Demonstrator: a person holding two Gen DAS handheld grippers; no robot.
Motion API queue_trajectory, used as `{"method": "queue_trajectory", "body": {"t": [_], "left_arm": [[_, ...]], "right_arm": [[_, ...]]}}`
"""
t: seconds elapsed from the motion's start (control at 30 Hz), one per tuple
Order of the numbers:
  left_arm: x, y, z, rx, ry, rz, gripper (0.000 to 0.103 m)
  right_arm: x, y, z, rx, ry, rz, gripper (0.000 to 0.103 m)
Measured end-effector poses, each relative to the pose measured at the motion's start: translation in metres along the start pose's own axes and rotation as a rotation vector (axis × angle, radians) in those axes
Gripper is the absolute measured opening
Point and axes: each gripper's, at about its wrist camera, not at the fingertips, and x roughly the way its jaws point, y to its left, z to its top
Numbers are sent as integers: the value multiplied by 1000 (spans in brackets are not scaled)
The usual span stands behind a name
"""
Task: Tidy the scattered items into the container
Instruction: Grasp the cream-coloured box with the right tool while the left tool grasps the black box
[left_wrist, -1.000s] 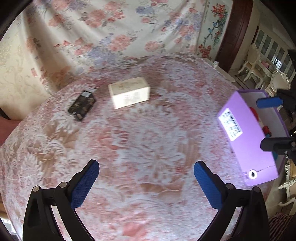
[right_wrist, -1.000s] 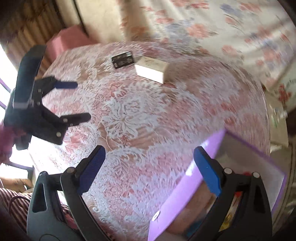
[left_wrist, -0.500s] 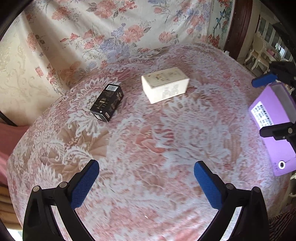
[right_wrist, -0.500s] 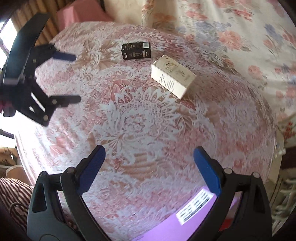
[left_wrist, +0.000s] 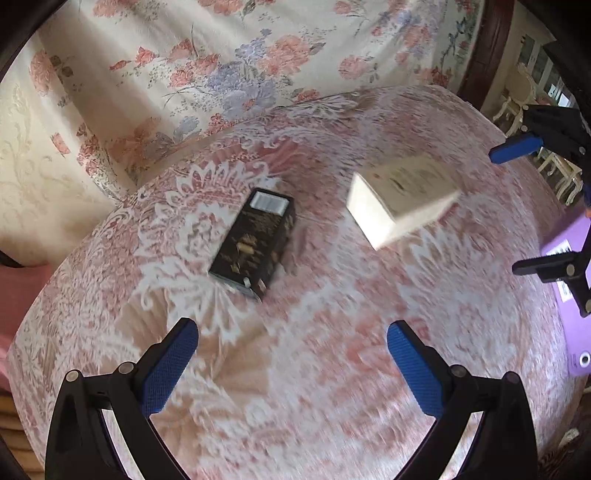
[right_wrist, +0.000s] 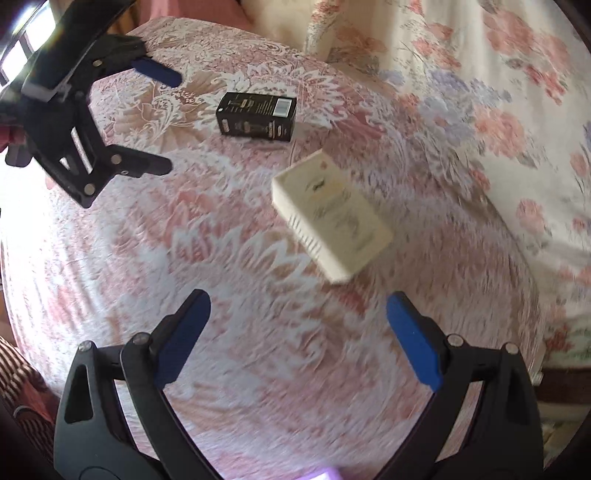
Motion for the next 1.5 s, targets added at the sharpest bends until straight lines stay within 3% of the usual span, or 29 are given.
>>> {"method": "queue_trajectory", "body": {"t": [0.2,0.37,0.6,0.93,1.1,1.5], "left_arm": [[29,11,24,30,11,-20,103],[51,15,38,75,33,-27,103],[78,14,41,110,81,-46,103],[94,16,43,97,93,-45,103],[95,18,44,94,83,-38,103],[94,17,40,59,78,-15,103]], "right_arm": [[24,-19,28,-143,0,3,97],[45,-31,44,-187,18,46,97],[69,-21,54,-269,51,83,97],[84,-20,58,-267,55,46,89],[88,-20,54,-255,58,47,76],[94,-38,50,-76,88,139,71]]}}
